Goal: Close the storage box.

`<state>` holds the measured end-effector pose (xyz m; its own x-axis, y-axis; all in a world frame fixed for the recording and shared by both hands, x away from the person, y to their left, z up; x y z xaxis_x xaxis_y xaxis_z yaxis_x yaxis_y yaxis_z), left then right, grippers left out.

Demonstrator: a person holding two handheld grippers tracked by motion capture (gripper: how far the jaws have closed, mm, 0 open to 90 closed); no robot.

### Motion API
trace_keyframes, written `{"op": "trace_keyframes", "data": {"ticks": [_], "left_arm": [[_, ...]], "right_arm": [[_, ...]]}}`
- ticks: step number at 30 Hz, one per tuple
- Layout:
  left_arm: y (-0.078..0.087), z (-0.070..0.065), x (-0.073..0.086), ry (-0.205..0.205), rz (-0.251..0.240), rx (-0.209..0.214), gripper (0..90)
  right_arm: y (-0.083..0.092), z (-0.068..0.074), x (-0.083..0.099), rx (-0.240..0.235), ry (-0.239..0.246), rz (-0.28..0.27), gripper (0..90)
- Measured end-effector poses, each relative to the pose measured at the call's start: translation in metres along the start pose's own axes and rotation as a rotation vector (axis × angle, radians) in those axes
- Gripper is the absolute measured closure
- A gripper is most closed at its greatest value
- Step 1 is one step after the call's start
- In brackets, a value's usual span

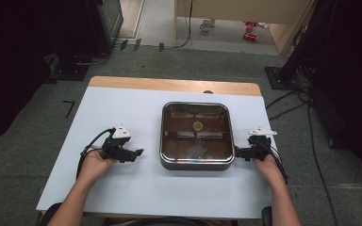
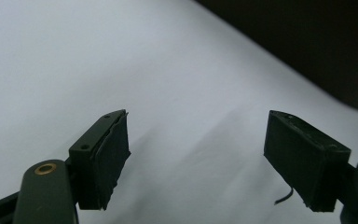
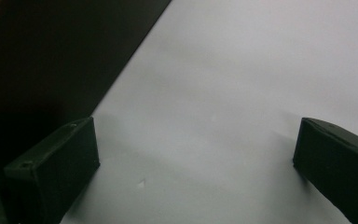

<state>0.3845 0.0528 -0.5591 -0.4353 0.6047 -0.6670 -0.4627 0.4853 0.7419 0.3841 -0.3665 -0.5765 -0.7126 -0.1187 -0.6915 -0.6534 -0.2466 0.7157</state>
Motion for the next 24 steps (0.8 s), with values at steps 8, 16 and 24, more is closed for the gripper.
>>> {"op": "trace_keyframes", "data": {"ticks": [8,16,24], "left_arm": [[-0.0068,0.0016,0.0011,0.01,-0.023,-0.011,20.6],[-0.0073,0.0008,0.0028,0.02,-0.082,-0.026,19.2],[-0.0079,-0.002,0.0009,0.094,-0.05,-0.1,18.5]], "right_arm": [[0.0,0.0,0.0,0.0,0.0,0.0,0.0],[-0.0001,0.0,0.0,0.0,0.0,0.0,0.0],[-0.0001,0.0,0.0,-0.001,0.0,0.001,0.0]]}}
Point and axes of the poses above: each handheld gripper's, and its own axes: y roughly backward along the jaws, x roughly out of its underside, z roughly to its left, the point moved 10 cm from there along -y, roughly forward along the jaws, and after that the axes turned 6 degrees about -y, right-handed, at the moved point
